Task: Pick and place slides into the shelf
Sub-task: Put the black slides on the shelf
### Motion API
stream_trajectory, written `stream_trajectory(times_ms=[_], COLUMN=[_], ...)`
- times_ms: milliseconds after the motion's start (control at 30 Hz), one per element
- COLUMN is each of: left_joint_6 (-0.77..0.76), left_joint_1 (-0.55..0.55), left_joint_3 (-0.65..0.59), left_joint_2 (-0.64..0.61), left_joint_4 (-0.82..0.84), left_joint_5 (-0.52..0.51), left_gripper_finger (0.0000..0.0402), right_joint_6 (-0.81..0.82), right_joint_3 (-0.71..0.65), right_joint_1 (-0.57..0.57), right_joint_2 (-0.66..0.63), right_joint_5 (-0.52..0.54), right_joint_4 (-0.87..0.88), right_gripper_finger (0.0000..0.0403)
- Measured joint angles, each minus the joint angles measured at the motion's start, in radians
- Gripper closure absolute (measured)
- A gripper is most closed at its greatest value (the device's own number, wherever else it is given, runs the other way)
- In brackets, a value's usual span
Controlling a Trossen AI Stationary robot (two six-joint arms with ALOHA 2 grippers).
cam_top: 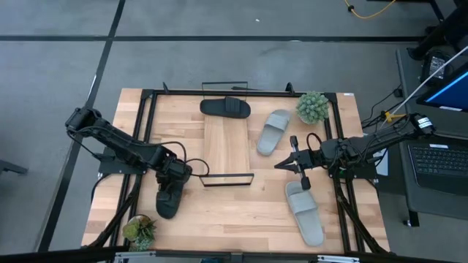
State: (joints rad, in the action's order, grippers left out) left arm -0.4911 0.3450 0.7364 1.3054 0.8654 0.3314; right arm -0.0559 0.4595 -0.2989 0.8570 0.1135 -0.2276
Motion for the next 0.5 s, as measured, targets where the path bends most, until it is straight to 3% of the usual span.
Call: stream_trajectory(times_ms=[500], left_joint_6=[-0.067], left_joint_1=[-0.051], left_joint_3=[0.0], left_joint_2=[-0.192], left_joint_4=[0.068], left_joint_5=[-0.12], left_gripper_finger=[0.0399], right_joint_6=[-0.001], right_joint_3=[0.0], right_joint_1=[0.0], right_joint_2=[0.0], right_joint_5=[0.0], right_joint_4=[0.007], right_gripper_finger=[0.0398])
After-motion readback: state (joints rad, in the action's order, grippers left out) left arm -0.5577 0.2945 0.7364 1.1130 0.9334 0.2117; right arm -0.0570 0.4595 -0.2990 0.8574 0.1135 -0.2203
